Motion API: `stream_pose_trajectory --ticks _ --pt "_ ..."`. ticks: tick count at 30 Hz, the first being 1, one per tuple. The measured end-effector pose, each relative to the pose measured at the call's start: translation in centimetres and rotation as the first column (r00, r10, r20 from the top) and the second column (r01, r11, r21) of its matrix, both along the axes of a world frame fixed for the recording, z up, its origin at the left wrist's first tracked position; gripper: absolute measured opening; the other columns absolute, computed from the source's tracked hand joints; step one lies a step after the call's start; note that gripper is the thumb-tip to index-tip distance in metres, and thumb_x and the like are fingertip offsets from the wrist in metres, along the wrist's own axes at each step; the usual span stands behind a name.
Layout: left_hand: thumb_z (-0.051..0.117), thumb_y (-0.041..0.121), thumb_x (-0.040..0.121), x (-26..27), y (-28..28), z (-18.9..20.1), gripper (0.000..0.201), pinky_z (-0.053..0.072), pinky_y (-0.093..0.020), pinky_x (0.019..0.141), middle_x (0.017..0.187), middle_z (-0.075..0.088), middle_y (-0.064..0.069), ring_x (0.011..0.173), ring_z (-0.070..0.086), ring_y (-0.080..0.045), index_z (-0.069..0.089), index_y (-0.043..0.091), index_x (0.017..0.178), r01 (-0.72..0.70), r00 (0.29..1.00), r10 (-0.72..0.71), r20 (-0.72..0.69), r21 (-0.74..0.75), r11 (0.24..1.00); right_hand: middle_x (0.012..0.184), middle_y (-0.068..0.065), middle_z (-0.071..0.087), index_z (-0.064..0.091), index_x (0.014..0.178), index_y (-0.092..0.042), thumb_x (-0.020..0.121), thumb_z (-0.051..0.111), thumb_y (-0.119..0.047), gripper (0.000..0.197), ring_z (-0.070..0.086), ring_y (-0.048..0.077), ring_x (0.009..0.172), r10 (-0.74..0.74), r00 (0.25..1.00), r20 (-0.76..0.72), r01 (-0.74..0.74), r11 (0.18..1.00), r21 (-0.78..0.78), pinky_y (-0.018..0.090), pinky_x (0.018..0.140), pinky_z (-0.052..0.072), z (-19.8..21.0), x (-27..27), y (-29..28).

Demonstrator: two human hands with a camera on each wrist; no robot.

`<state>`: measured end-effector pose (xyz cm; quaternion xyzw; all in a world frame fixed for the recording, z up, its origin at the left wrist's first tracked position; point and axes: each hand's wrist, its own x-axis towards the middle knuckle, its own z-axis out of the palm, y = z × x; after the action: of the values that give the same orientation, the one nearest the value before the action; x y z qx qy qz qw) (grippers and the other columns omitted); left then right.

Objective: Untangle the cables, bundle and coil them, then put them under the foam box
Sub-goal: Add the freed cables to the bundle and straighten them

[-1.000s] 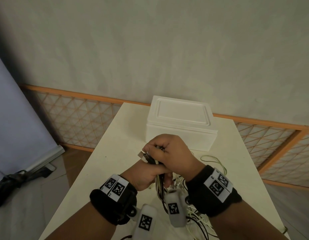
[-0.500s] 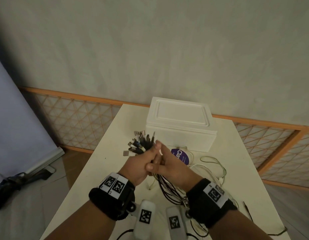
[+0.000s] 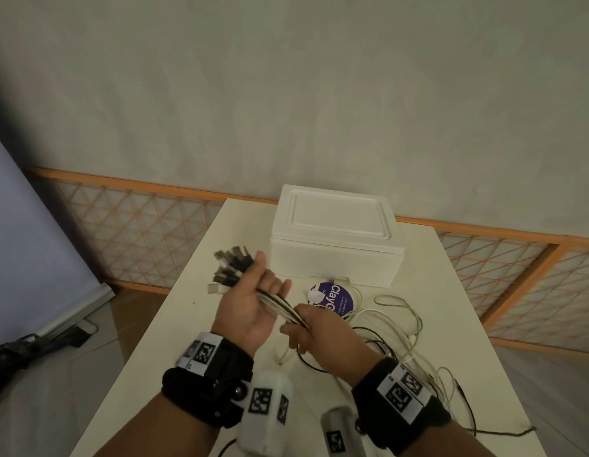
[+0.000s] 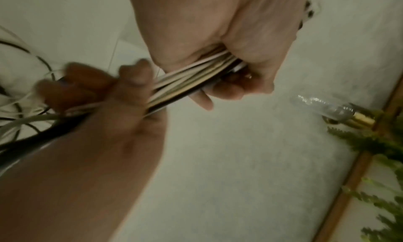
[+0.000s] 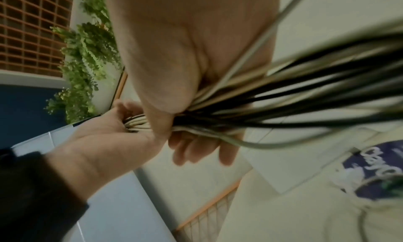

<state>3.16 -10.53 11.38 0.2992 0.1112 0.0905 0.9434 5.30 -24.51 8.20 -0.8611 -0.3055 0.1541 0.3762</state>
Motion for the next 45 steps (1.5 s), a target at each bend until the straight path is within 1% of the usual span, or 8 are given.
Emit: stream_pose_trajectory --ticks 9,16,24,27,30,35,40,45 --pt "0.065 0.027 0.078 1.3 1.8 -1.9 0.042 0.022 -0.023 0.044 0.041 0.022 0.009 0.035 0.020 -0.008 0.037 0.023 0.048 -0.083 0.988 0.078 -0.131 -0.034 0.996 0.076 -0.008 0.053 0.057 0.090 -0.019 0.088 0.053 -0.048 0.029 0.050 0.012 0.074 -0.006 0.993 0.116 0.046 0.936 -0.348 0.028 0.066 0.040 -3.6 1.4 -4.8" --pt "0.061 0.031 0.090 3.0 5.6 -4.3 0.049 0.022 -0.020 0.040 0.043 0.020 0.008 0.034 0.019 -0.009 0.033 0.022 0.050 -0.195 0.947 0.171 -0.274 -0.064 0.979 0.071 -0.008 0.055 0.057 0.083 -0.023 0.083 0.058 -0.045 0.022 0.052 0.006 0.066 -0.206 0.963 0.173 0.268 0.803 -0.532 0.027 0.065 0.047 -4.0 3.6 -13.9" --pt "0.059 0.031 0.092 4.1 6.2 -5.3 0.050 0.022 -0.019 0.040 0.042 0.020 0.008 0.032 0.019 -0.009 0.032 0.022 0.051 -0.236 0.931 0.198 -0.305 -0.092 0.967 0.093 -0.024 0.057 0.058 0.093 -0.037 0.065 0.072 -0.056 0.037 0.057 0.007 0.098 -0.294 0.939 0.176 0.334 0.672 -0.661 0.033 0.086 0.046 -2.0 5.2 -18.9" --pt "0.058 0.031 0.093 3.9 5.4 -5.9 0.050 0.022 -0.019 0.039 0.042 0.020 0.008 0.033 0.019 -0.009 0.030 0.022 0.053 -0.263 0.923 0.230 -0.309 -0.070 0.962 0.122 -0.026 0.043 0.047 0.126 -0.045 0.057 0.082 -0.056 0.077 0.043 0.004 0.120 -0.293 0.953 0.075 0.295 0.848 -0.441 0.029 0.103 0.035 -1.2 4.7 -16.0" --pt "0.057 0.030 0.094 3.2 4.7 -5.8 0.050 0.024 -0.021 0.041 0.043 0.019 0.008 0.035 0.019 -0.009 0.029 0.022 0.053 -0.263 0.933 0.236 -0.273 -0.067 0.962 0.110 -0.022 0.058 0.059 0.112 -0.040 0.071 0.073 -0.054 0.046 0.056 -0.001 0.097 -0.270 0.962 0.038 0.273 0.950 -0.149 0.024 0.090 0.046 -1.3 3.1 -11.0" --pt "0.056 0.029 0.093 2.0 5.2 -3.2 0.049 0.024 -0.021 0.041 0.045 0.020 0.008 0.037 0.019 -0.009 0.031 0.022 0.052 -0.280 0.950 0.263 -0.169 -0.091 0.956 0.093 0.002 0.064 0.058 0.096 -0.020 0.095 0.034 -0.055 0.043 0.061 0.023 0.093 -0.139 0.990 0.019 0.130 0.860 -0.494 0.035 0.080 0.047 -5.6 0.6 -5.9" --pt "0.061 0.032 0.088 1.1 8.1 -0.7 0.047 0.022 -0.020 0.043 0.046 0.022 0.009 0.039 0.019 -0.008 0.036 0.022 0.049 -0.350 0.935 0.341 -0.092 -0.099 0.932 0.108 -0.011 0.066 0.058 0.115 -0.040 0.077 0.043 -0.072 0.052 0.060 0.013 0.103 -0.262 0.951 -0.165 0.131 0.824 -0.552 0.031 0.087 0.047 -9.6 -0.2 -8.7" --pt "0.056 0.035 0.090 1.1 9.2 -0.4 0.052 0.023 -0.019 0.040 0.041 0.023 0.010 0.034 0.020 -0.007 0.034 0.022 0.045 -0.340 0.939 0.333 -0.082 -0.104 0.935 0.101 -0.016 0.062 0.057 0.096 -0.043 0.066 0.056 -0.058 0.034 0.060 0.008 0.091 -0.441 0.889 -0.127 0.316 0.789 -0.526 0.024 0.078 0.048 -9.0 0.5 -11.0"
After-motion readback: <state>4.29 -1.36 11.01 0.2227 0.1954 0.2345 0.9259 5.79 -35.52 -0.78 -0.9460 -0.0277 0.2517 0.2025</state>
